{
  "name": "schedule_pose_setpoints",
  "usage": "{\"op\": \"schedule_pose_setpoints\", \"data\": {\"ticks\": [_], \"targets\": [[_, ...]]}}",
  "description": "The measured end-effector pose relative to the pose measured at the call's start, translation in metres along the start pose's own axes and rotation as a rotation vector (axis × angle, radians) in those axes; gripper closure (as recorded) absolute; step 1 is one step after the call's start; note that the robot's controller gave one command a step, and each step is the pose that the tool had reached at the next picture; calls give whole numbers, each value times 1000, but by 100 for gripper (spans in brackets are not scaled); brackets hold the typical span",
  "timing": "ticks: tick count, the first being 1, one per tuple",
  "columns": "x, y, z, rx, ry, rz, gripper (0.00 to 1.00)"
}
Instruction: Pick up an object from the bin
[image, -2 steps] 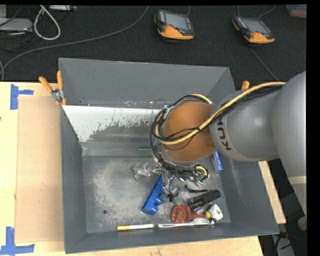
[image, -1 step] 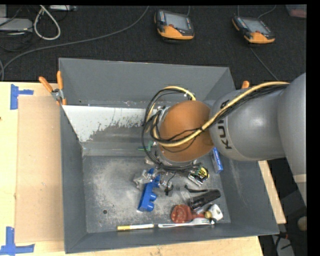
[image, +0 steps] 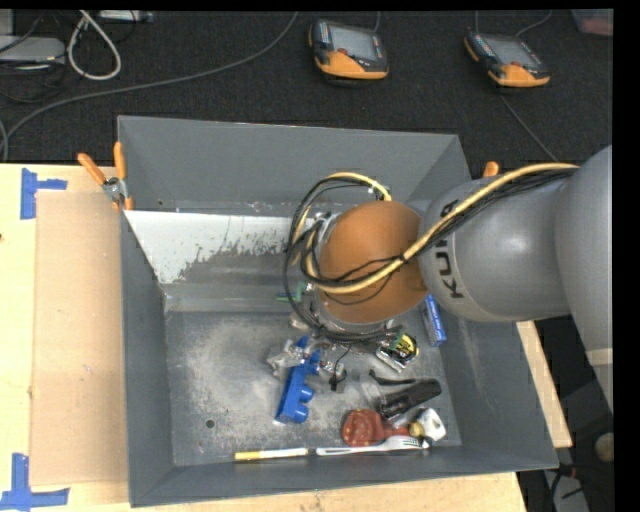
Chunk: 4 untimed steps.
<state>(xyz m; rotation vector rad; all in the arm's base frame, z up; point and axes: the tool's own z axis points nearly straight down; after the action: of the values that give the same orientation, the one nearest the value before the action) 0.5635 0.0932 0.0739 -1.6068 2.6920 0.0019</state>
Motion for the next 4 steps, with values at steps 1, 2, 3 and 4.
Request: {"op": "schedule_pose_setpoints", "data": {"ticks": [1,2,3,4], "targets": [[0,2,-17,-6,2,2,100],[-1,2,-39,-3,-2,5,100],[-1,2,-45,-4,-1,6,100],[0,4,-58,-9,2,9,100]]}}
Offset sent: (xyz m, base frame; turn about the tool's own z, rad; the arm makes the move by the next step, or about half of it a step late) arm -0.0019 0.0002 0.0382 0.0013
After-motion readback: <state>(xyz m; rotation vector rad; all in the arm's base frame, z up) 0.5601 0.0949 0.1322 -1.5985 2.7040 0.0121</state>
